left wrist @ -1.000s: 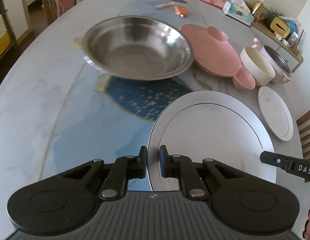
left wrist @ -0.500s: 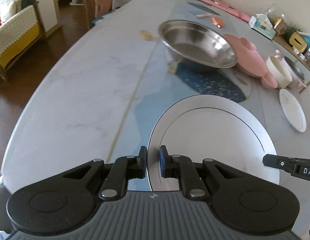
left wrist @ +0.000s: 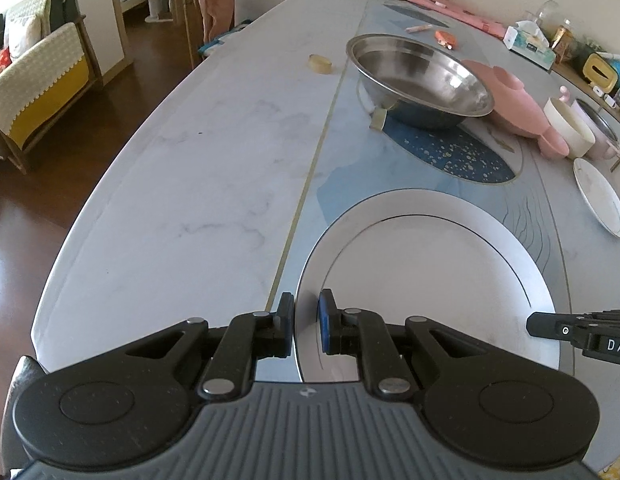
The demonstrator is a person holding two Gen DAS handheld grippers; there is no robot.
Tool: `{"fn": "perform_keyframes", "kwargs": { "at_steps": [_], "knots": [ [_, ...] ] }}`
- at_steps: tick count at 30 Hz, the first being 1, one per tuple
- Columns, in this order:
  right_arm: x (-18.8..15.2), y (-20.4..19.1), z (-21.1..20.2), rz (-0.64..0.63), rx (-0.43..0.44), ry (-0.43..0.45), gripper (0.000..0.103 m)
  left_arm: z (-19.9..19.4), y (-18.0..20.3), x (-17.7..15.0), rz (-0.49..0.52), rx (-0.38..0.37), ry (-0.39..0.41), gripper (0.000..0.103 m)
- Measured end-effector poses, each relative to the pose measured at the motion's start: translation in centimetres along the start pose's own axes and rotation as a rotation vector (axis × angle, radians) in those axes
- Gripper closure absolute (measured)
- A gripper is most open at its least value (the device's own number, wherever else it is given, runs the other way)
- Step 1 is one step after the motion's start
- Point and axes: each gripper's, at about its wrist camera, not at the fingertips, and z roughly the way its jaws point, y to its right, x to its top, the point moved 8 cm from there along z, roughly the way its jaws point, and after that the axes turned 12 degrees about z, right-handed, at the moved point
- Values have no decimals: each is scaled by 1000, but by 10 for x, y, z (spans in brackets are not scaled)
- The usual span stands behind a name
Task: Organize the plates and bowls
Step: 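Carry the large white plate with both grippers away from the bowls, then lower the large white plate and open both grippers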
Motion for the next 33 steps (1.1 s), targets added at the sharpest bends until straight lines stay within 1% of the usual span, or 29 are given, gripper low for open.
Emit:
{"fn": "perform_keyframes", "kwargs": {
  "at_steps": [8,11,12,17,20,22,25,31,32,33],
  "knots": [
    [-1,-4,0,-4,-26,13,91,4,0,-4,10,-5,-6,90],
    [-1,-5,0,-8,-35,16,91,5,-2,-4,-4,-19,-9,90],
    [-1,-5,-1,-12,-40,23,87,5,-2,-4,-3,-24,-11,90],
    [-1,-3,-10,-9,-62,47,84,-7,-4,0,43,14,29,90],
    [0,-2,-19,1,-73,68,83,-14,-7,1,47,33,35,90],
    [0,-2,-25,1,-78,83,83,-20,-8,3,44,21,46,90],
    [1,-4,-36,2,-85,105,82,-30,-4,6,66,7,60,90],
    [1,-6,-61,9,-95,162,78,-52,19,19,124,-58,114,88],
    [1,-6,-65,9,-97,173,77,-56,24,21,131,-70,123,85],
    [1,-6,-71,6,-103,186,75,-59,28,24,137,-79,134,78]
  ]
}}
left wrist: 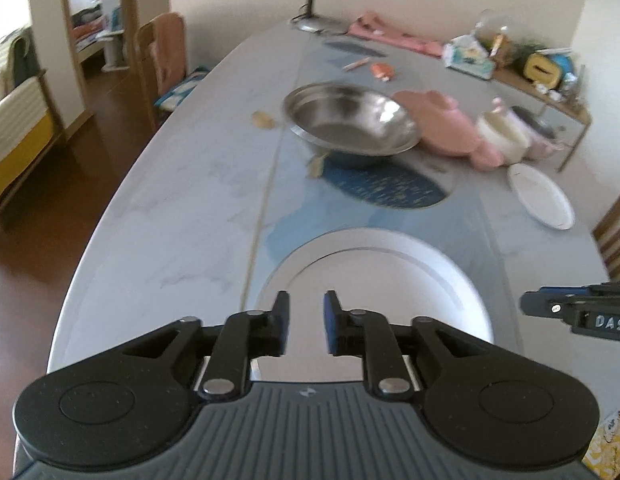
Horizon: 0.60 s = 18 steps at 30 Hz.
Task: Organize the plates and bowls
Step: 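Lower the large white plate and open both grippers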
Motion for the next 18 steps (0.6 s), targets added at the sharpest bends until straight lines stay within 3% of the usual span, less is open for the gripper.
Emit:
{"fn": "perform_keyframes", "kwargs": {
  "at_steps": [3,5,8,10,12,14,18],
  "knots": [
    [1,0,-16,-6,-23,32,72,-7,12,12,27,-14,37,58],
    [1,2,-25,-1,-33,52,70,-11,21,20,44,-27,61,51],
    [5,6,-38,4,-54,84,65,-16,35,30,70,-58,83,50],
    [8,11,-46,14,-63,107,58,-17,44,37,87,-74,94,47],
    [13,17,-55,24,-72,132,45,-19,55,44,108,-85,110,38],
    [19,25,-62,25,-86,155,41,-21,65,51,126,-99,130,30],
    [35,47,-74,40,-118,193,34,-18,89,67,167,-122,146,29]
  ]
}}
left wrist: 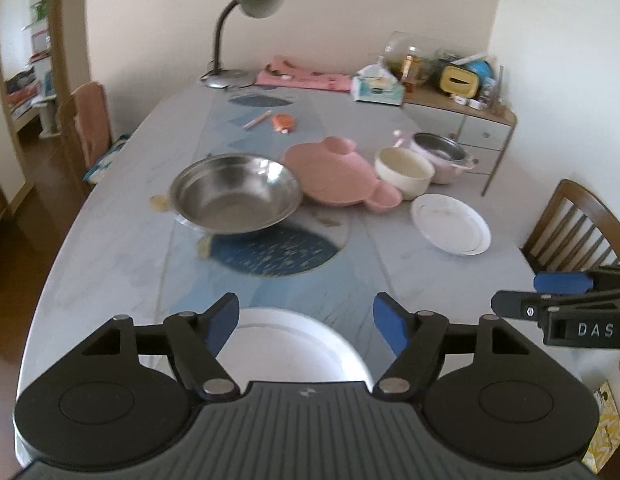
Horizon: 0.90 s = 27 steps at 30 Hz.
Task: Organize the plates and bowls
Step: 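Lower the large white plate and open both grippers, then move both grippers to the smaller white plate beside the cream bowl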
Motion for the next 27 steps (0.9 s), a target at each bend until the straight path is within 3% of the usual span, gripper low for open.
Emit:
{"fn": "perform_keyframes", "kwargs": {
  "at_steps": [7,9,10,27],
  "knots": [
    [31,42,2,-1,-55,53,16,31,39,32,46,-33,1,24],
    [42,55,6,-8,-66,67,3,43,50,41,54,-34,-6,24],
    [48,61,8,-13,-70,76,1,48,54,45,57,-33,-7,24],
    [126,161,93,-136,-120,53,0,165,118,107,49,-27,-80,24]
  ]
}}
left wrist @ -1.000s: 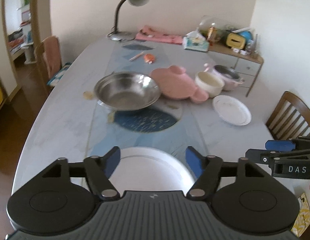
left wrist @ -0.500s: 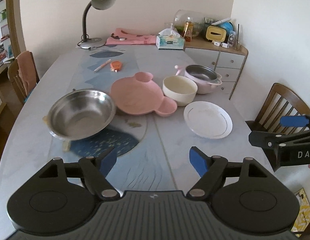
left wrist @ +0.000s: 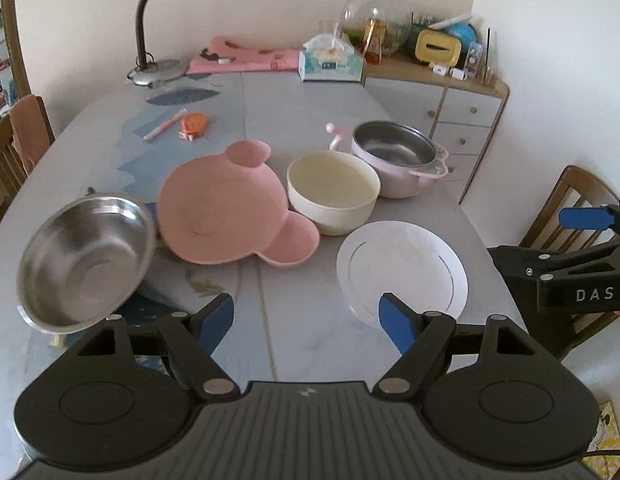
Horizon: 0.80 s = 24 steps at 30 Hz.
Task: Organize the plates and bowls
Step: 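Move both grippers to the smaller white plate beside the cream bowl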
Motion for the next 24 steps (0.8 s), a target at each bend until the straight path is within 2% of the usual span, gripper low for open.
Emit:
{"fn": "perform_keyframes", "kwargs": {
  "at_steps": [4,11,20,24],
  "knots": [
    [2,14,28,-11,8,-46,3,29,10,9,-1,3,-27,24],
    [-1,29,71,-23,41,-131,15,70,17,13,-15,21,-85,24],
    [-4,39,108,-9,81,-222,28,110,22,9,-32,31,-147,24],
    [-7,39,118,-7,108,-252,35,125,24,5,-67,-1,-192,40]
  ]
}}
